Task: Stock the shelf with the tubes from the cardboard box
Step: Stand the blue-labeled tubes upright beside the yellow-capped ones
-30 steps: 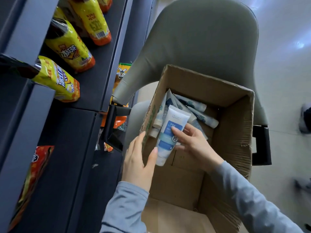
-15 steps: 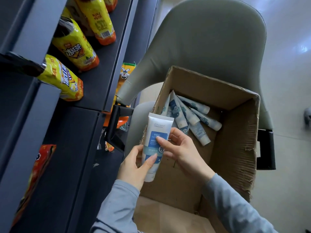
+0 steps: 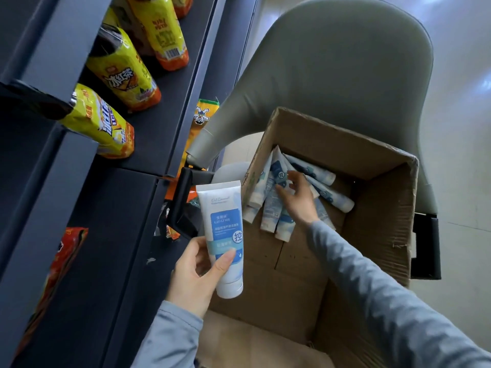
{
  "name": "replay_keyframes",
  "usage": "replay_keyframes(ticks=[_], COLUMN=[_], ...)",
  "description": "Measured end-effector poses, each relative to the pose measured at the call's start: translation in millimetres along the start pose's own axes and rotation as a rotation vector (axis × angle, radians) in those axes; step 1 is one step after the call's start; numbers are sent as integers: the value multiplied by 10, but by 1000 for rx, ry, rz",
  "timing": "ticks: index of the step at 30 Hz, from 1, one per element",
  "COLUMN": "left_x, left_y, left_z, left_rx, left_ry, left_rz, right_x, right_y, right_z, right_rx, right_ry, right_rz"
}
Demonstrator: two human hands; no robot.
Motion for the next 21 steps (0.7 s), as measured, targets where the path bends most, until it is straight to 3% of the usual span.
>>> replay_keyframes(ticks=[11, 17, 21], left_x=[-95, -61, -45], left_y=[35, 26, -27], left_z=[-59, -59, -102], left_rx=[-60, -56, -62], left_ry=[-54, -64, -54], left_rz=[-9, -13, -6], right_x=[-40, -53, -142], right_y=[285, 274, 287], right_z=[162, 214, 182], right_rx=[38, 19, 26], right_ry=[-597, -656, -492], right_rz=[60, 115, 185])
Point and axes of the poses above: each hand's wrist, its own y-axis towards the middle knuckle, its own z-axis out of the palm, x = y × z, the point moved 10 cm from there along y, towards the middle knuckle, and after that the axes turned 7 degrees about x, right-handed, at the moved point
